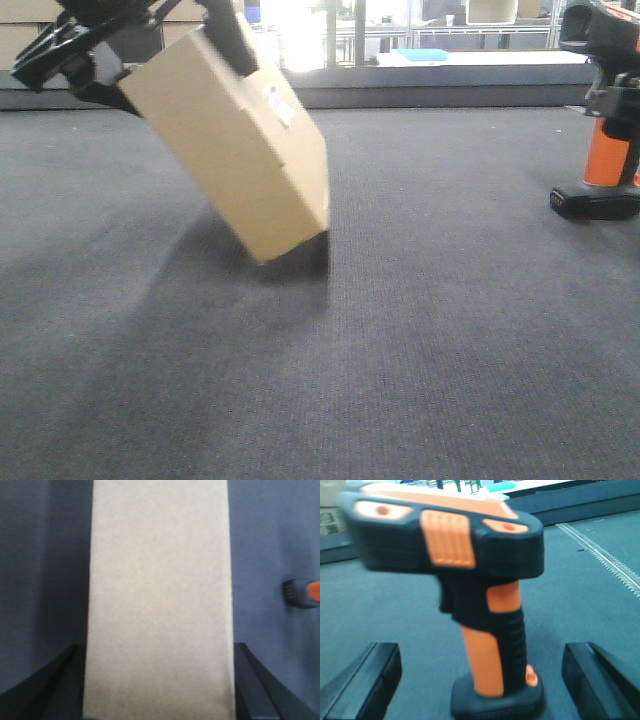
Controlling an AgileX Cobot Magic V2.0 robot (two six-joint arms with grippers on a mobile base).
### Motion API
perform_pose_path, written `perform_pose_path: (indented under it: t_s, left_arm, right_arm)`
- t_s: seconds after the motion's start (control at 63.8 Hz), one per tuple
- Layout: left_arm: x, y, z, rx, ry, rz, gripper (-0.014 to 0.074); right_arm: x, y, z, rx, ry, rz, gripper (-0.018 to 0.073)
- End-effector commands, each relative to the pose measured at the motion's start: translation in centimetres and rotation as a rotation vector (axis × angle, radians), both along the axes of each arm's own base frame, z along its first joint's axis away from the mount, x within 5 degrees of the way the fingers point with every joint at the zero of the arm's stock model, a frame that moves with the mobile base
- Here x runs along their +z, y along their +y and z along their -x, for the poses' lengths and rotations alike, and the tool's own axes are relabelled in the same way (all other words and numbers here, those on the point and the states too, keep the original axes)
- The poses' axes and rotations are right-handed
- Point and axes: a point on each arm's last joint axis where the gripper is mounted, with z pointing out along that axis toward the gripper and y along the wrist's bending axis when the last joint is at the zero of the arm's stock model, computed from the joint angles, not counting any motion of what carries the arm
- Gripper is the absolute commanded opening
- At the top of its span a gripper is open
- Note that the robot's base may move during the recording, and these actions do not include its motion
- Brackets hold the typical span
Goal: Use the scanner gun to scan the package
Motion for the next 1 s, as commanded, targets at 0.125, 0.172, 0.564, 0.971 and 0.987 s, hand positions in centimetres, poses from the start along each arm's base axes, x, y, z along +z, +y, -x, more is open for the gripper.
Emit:
perform_pose_path:
  t_s: [0.125, 0.172, 0.564, 0.971, 0.987]
  left_arm:
    - [0.0, 2.9, -0.6, -0.03, 0.003, -0.096, -0.0111]
    - [-0.1, 3.7, -0.7, -0.024, 0.009, -0.11, -0.0111]
    - [0.1, 10.7, -1.1, -0.065, 0.021, -0.306, -0.0111]
    - [1.3, 12.2, -1.7, -0.033, -0.033, -0.38, -0.0111]
    - [1.5, 12.3, -1.7, -0.031, -0.038, -0.389, -0.0111]
  right_arm:
    - [2.3, 0.7, 3.3, 0.067, -0.071, 0.032, 0.0559]
    - [2.9, 0.7, 3.9, 0.07, -0.07, 0.028, 0.0559]
    - [6.8, 1.1, 9.1, 0.107, 0.02, 0.019, 0.036]
    - [8.6, 1.4, 13.9, 0.135, 0.016, 0.013, -0.0162]
    - [8.6, 1.4, 14.0, 0.135, 0.016, 0.013, -0.0162]
